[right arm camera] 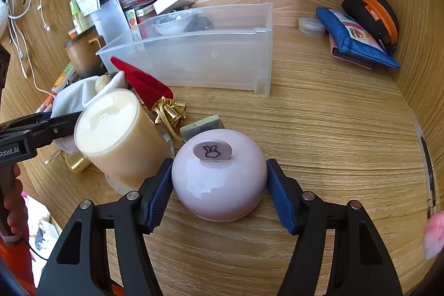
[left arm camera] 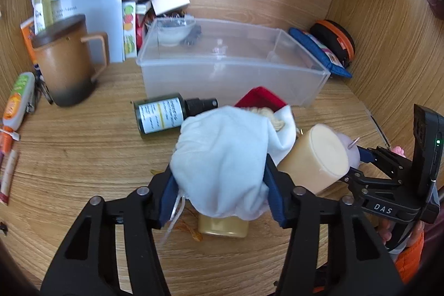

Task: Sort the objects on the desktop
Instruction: 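Lift the pink round container with the right tool while the left tool lifts the white cloth pouch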

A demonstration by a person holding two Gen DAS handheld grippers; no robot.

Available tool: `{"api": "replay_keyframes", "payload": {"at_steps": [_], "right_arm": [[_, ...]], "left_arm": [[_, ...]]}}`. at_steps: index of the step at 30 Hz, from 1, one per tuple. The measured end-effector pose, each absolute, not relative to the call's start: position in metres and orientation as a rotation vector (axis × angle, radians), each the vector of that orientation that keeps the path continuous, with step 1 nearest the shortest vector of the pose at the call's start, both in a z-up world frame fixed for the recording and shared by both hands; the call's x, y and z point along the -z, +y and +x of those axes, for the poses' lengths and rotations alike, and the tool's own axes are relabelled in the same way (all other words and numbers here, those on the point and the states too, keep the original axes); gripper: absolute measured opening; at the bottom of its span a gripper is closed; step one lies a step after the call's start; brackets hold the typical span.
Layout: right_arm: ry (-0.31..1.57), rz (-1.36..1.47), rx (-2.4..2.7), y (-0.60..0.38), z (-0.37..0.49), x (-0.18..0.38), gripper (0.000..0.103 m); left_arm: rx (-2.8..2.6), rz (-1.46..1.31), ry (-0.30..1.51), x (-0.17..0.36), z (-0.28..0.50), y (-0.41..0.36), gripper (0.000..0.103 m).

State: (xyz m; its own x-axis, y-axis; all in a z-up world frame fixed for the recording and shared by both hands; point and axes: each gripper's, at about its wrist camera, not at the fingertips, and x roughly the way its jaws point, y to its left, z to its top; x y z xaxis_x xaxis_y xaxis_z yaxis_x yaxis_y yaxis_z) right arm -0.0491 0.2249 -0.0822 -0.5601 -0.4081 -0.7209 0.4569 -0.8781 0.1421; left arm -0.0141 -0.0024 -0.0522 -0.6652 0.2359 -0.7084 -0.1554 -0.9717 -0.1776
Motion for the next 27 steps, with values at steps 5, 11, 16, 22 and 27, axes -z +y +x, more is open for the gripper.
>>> {"api": "replay_keyframes", "payload": {"at_steps": [5, 11, 16, 22, 27], "right_arm": [[0.058, 1.078, 2.422, 0.230, -0.051, 0.075, 0.062], [0.030, 1.061, 2.432, 0.234, -0.050, 0.069, 0.062], [0.019, 1.041, 2.431, 0.237, -0.049, 0.061, 0.062], [0.009, 1.022, 2.435, 0.238, -0.047, 0.054, 0.062], [-0.004, 1.010, 2.435, 0.238, -0.047, 0.049, 0.062]], "left_arm": [[-2.700, -1.133, -0.151, 0.043, -0.013, -0.007, 0.045], [-2.705, -1.123, -0.170, 0.037, -0.013, -0.012, 0.040], [-2.720, -1.092, -0.156, 0.027, -0.011, -0.012, 0.036], [-2.739, -1.050, -0.147, 0.015, -0.009, -0.014, 0.035], [-2.756, -1.029, -0.146, 0.010, -0.007, -0.016, 0.035]]}}
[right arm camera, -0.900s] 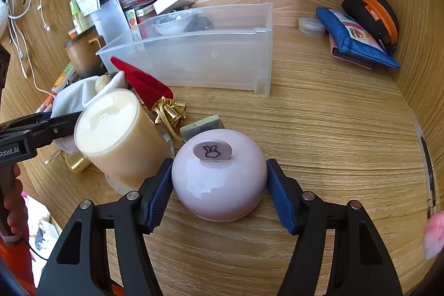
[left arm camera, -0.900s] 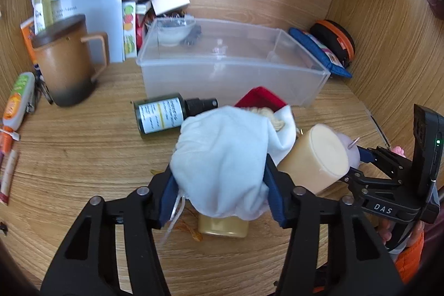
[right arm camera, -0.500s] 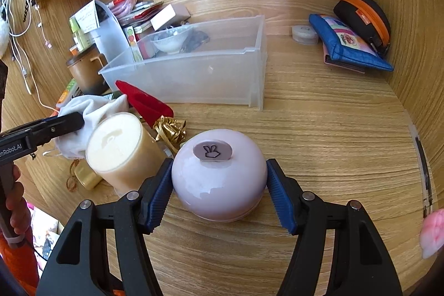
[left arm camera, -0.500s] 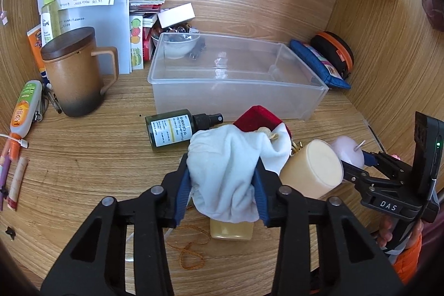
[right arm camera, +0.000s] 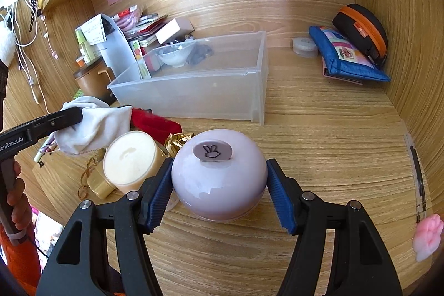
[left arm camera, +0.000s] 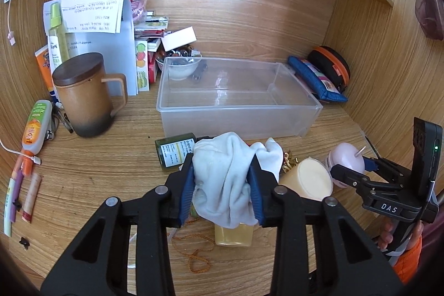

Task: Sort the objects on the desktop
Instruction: 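Lift the pink round container with the right tool while the left tool lifts the white cloth pouch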

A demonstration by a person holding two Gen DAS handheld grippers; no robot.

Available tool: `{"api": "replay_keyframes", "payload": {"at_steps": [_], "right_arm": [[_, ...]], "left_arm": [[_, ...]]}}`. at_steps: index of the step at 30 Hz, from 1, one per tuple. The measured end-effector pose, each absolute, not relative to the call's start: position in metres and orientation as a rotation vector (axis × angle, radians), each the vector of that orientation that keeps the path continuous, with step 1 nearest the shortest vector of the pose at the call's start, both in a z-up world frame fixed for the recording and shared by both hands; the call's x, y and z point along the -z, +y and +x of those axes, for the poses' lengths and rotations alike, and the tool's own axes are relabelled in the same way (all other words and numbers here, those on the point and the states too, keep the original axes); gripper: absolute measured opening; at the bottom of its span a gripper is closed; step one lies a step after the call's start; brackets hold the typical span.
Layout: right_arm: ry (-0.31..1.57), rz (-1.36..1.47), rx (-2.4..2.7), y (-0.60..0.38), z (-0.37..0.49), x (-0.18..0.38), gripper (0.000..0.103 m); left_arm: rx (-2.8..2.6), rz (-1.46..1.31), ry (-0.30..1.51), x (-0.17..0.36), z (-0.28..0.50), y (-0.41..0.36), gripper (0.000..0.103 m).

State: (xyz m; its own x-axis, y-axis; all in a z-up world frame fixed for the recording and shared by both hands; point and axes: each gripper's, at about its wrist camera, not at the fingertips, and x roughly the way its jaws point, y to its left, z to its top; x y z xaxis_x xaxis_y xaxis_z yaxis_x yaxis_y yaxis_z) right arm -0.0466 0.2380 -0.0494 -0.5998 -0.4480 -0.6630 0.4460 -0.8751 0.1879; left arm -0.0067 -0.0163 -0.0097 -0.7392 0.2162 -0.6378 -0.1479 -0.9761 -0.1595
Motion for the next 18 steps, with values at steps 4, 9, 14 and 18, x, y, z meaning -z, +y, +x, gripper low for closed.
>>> {"api": "replay_keyframes", "payload": {"at_steps": [4, 9, 14, 18], "right_arm": [[-0.009, 0.990, 2.435, 0.238, -0.047, 0.044, 0.062], [0.012, 0.966, 2.441, 0.235, -0.048, 0.037, 0.062], [0.029, 0.932, 2.443, 0.232, -0.050, 0.025, 0.062], [0.059, 0.897, 2.444, 0.227, -0.053, 0.013, 0.062]], "left_arm": [[-2.770, -1.019, -0.146, 0.006, -0.005, -0.018, 0.035], [-2.785, -1.006, -0.131, 0.001, -0.004, -0.020, 0.035], [-2.791, -0.985, -0.123, -0.009, -0.006, -0.023, 0.035], [-2.806, -0.959, -0.113, -0.018, -0.007, -0.025, 0.035]]}}
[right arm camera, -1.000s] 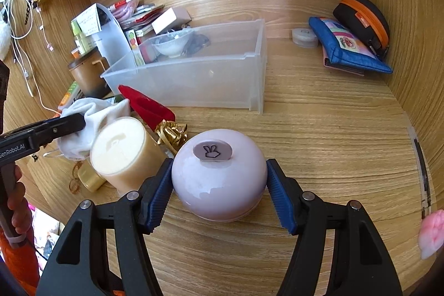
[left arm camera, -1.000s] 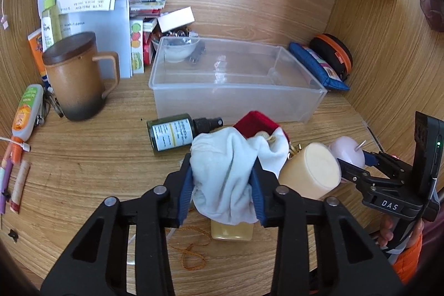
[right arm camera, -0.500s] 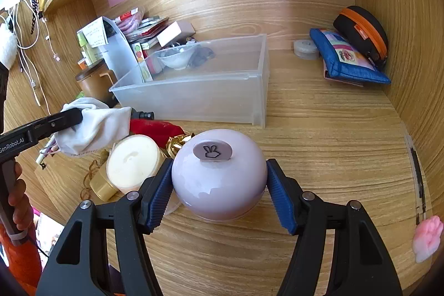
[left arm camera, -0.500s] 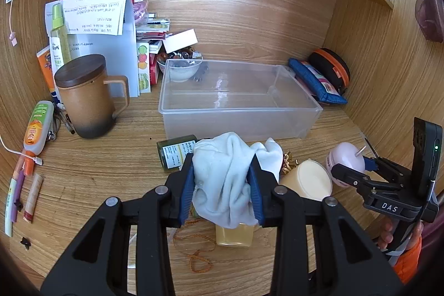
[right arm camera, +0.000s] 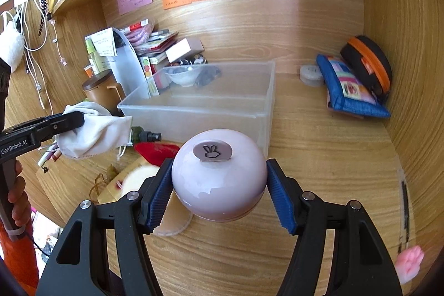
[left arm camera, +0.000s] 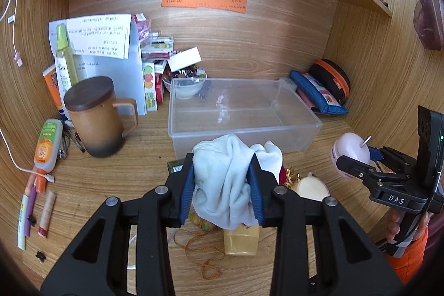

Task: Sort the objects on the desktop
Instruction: 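Lift the pink round container with the right tool while the left tool lifts the white cloth pouch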

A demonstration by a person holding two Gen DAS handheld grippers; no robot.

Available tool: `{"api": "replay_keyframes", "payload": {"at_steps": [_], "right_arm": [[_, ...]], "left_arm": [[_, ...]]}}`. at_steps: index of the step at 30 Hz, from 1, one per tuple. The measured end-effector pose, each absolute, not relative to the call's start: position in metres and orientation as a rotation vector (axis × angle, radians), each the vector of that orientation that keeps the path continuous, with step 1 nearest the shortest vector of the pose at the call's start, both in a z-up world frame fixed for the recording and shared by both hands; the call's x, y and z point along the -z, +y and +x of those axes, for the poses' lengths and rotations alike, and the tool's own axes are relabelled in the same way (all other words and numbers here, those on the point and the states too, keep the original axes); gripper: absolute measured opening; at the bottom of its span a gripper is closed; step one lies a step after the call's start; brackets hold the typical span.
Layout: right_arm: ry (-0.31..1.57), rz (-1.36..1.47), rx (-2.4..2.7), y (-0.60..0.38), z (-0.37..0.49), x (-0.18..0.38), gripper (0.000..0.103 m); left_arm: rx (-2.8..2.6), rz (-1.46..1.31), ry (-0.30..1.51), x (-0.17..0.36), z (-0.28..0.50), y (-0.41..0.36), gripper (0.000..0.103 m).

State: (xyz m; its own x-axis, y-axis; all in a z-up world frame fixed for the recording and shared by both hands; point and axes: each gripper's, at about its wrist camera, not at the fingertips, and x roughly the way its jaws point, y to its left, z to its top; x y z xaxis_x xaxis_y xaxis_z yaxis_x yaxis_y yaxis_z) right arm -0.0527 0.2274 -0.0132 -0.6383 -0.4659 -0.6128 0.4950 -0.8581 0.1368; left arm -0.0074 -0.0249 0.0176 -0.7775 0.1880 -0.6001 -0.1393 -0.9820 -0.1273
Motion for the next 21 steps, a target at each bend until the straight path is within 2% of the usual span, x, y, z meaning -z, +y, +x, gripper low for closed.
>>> {"api": "replay_keyframes", "payload": {"at_steps": [21], "right_arm": [[0.099, 0.783, 2.408, 0.208, -0.082, -0.034, 0.062]], "left_arm": [[-2.820, -0.873, -0.054, -0.052, -0.029, -0.017, 0.035]]}}
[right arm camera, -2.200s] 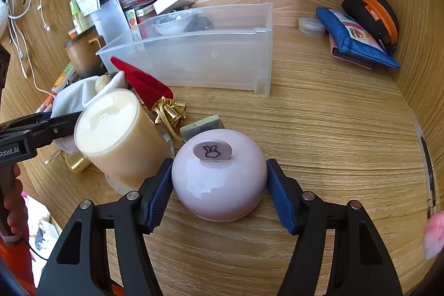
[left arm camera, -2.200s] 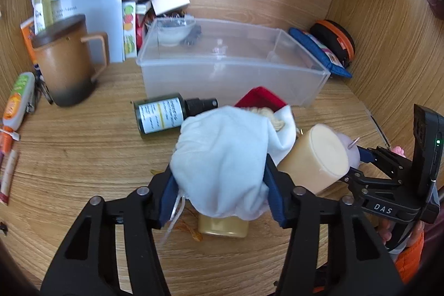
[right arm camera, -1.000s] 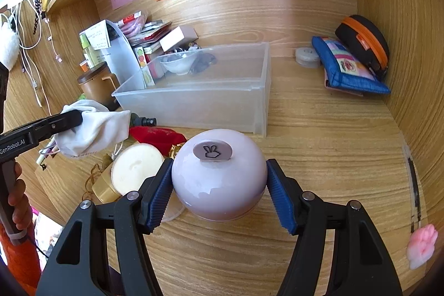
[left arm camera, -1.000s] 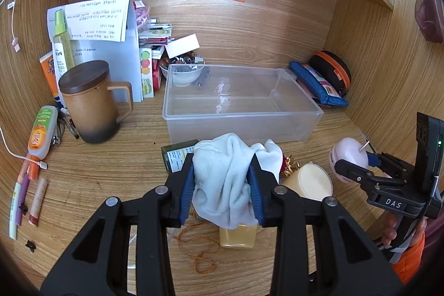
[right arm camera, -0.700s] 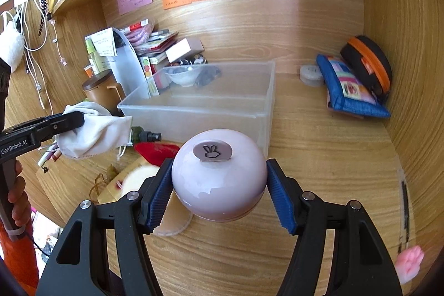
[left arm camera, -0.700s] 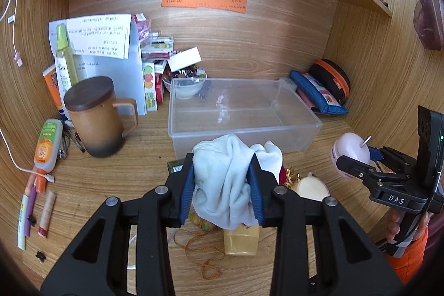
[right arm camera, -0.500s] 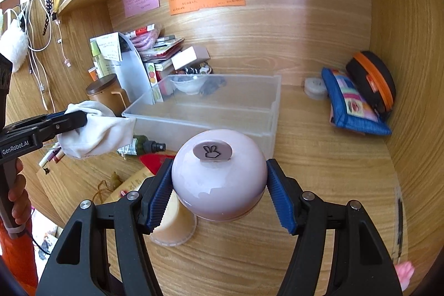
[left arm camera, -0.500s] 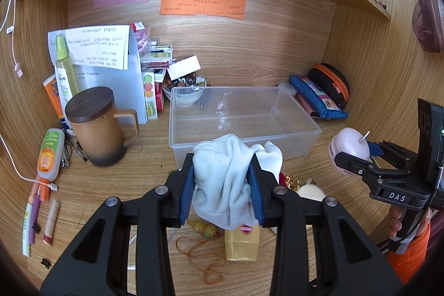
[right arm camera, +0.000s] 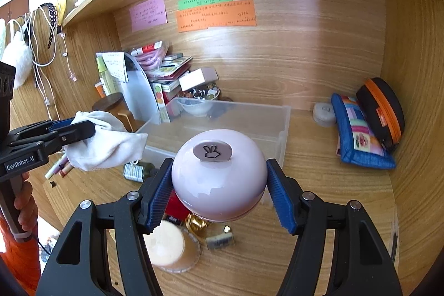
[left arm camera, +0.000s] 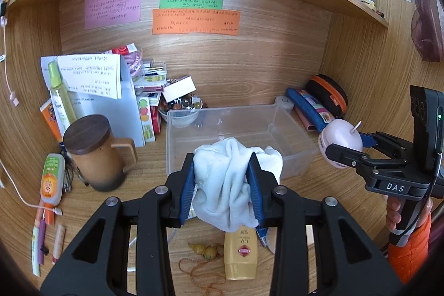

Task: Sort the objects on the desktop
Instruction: 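Lift the pink round container with the right tool while the left tool lifts the white cloth pouch, then lower both held items into the clear box and open both tools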

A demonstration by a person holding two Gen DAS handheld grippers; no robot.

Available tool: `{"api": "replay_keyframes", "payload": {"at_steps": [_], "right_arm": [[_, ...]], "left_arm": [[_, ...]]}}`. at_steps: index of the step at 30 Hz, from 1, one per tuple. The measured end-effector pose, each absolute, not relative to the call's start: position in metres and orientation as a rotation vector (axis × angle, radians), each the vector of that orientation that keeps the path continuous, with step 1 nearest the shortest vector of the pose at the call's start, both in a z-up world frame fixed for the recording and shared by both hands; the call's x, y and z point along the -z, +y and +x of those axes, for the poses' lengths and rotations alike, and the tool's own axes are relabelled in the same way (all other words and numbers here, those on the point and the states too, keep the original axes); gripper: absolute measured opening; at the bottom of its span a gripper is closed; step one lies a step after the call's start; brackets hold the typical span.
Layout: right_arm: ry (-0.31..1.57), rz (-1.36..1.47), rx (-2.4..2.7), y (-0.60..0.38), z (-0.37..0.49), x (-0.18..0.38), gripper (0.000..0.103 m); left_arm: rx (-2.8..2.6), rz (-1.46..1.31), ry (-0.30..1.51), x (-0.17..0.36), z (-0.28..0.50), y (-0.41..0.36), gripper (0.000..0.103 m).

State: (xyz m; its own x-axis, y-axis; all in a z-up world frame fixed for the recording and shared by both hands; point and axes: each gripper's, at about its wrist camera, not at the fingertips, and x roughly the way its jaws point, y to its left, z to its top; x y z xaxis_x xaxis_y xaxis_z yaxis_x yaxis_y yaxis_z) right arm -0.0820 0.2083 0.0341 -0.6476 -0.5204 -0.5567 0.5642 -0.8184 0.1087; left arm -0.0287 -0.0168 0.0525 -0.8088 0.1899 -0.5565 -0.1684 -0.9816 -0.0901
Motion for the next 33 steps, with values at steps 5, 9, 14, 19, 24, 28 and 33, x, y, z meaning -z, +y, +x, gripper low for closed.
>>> {"api": "replay_keyframes", "payload": {"at_steps": [5, 9, 14, 19, 24, 28, 33], "right_arm": [[0.106, 0.779, 2.401, 0.203, -0.092, -0.039, 0.062], [0.100, 0.785, 2.395, 0.198, -0.102, -0.040, 0.062], [0.100, 0.789, 2.386, 0.192, -0.114, -0.041, 0.062], [0.103, 0.794, 2.381, 0.187, -0.127, -0.043, 0.062], [0.120, 0.802, 2.382, 0.180, -0.141, -0.045, 0.062], [0.128, 0.820, 2.378, 0.175, -0.155, -0.042, 0.062], [0.147, 0.847, 2.373, 0.165, -0.172, -0.038, 0.062]], "left_arm": [[-2.815, -0.869, -0.052, -0.057, -0.039, -0.017, 0.035], [-2.807, -0.870, -0.055, -0.060, -0.049, -0.017, 0.035], [-2.799, -0.875, -0.064, -0.062, -0.065, -0.020, 0.035], [-2.785, -0.889, -0.082, -0.062, -0.084, -0.023, 0.035], [-2.819, -0.923, -0.104, -0.061, -0.102, -0.026, 0.035], [-2.807, -0.945, -0.123, -0.057, -0.119, -0.030, 0.035], [-2.792, -0.979, -0.123, -0.051, -0.138, -0.031, 0.035]]}}
